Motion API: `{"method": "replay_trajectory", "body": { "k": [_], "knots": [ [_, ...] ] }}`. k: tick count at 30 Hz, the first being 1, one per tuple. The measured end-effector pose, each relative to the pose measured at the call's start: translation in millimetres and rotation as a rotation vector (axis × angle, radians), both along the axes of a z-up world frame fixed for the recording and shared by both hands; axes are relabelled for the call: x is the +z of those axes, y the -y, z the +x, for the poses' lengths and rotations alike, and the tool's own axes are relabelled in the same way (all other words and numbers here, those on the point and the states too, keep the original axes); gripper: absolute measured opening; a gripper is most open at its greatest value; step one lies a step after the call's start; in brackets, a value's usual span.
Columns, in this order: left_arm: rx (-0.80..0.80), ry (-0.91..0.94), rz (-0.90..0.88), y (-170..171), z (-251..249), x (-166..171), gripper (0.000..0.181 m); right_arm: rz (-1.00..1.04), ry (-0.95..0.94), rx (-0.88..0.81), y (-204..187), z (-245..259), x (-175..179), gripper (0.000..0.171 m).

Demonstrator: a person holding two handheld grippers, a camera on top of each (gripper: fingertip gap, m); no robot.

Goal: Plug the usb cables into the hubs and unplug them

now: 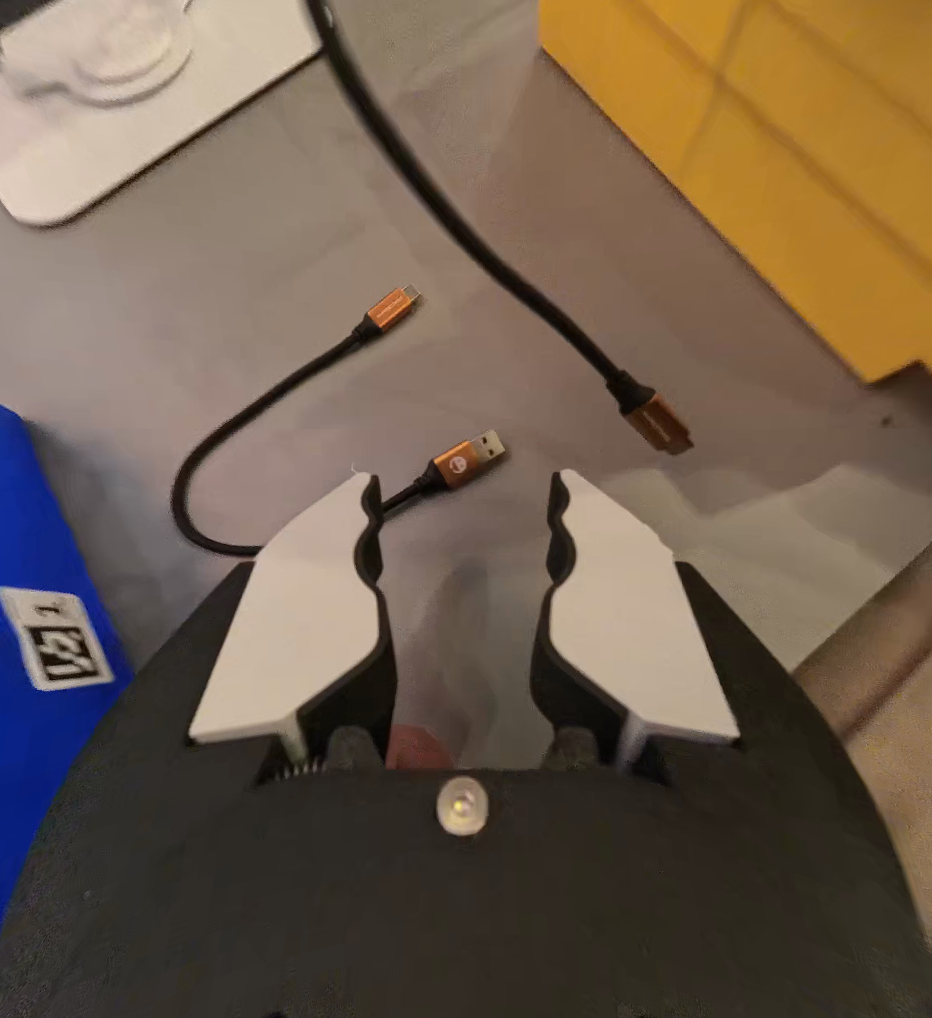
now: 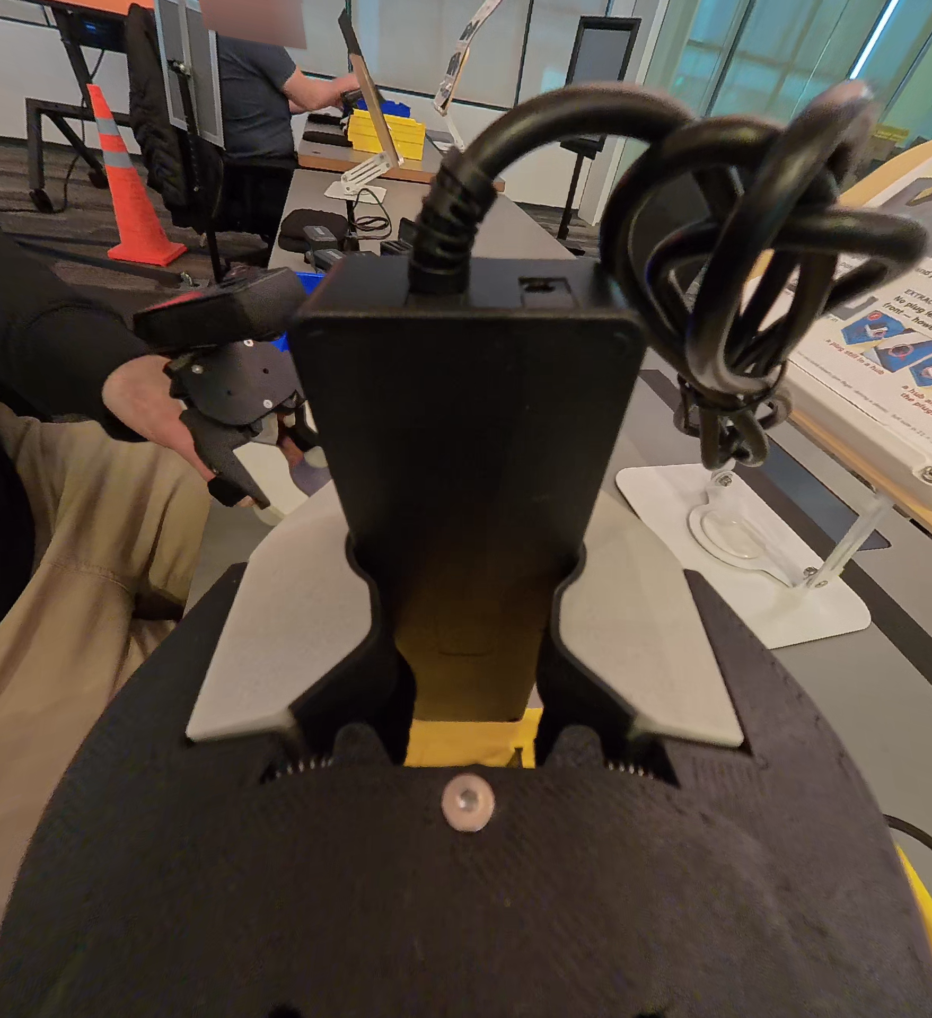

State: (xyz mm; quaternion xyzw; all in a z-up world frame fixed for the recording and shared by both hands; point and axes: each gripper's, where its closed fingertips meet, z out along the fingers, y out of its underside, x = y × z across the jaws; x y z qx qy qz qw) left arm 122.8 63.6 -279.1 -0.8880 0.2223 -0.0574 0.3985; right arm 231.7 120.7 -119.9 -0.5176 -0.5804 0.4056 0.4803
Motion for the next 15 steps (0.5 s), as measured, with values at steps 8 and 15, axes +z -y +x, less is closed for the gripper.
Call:
{"method": "replay_trajectory", "body": {
  "k": [8, 15],
  "knots": [
    [-0.077, -0.429, -0.083, -20.3, -24.7, -33.8, 0.031, 0.012, 0.009, 0.028, 6.3, -3.1, -0.3, 0.064],
    [-0.169, -0.312, -0.156, -17.8, -3.3, -41.7, 0.012, 0.007, -0.003, 0.032, 5.1, -0.5, 0.4, 0.064]
  ]
}}
